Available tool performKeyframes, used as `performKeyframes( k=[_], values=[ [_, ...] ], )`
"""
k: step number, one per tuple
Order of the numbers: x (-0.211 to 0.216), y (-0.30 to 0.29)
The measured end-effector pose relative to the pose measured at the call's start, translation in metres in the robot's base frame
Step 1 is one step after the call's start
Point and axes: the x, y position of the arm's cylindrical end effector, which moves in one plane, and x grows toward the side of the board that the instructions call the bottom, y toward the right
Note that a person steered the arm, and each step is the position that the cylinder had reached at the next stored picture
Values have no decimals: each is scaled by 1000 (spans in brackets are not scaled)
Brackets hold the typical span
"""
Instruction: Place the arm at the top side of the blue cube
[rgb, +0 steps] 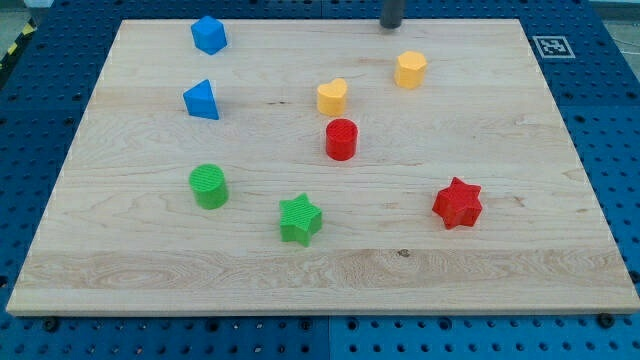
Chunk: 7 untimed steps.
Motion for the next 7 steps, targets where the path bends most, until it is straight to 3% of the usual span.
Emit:
performKeyframes(
  k=[4, 7],
  values=[
    [0, -160],
    [0, -191]
  ],
)
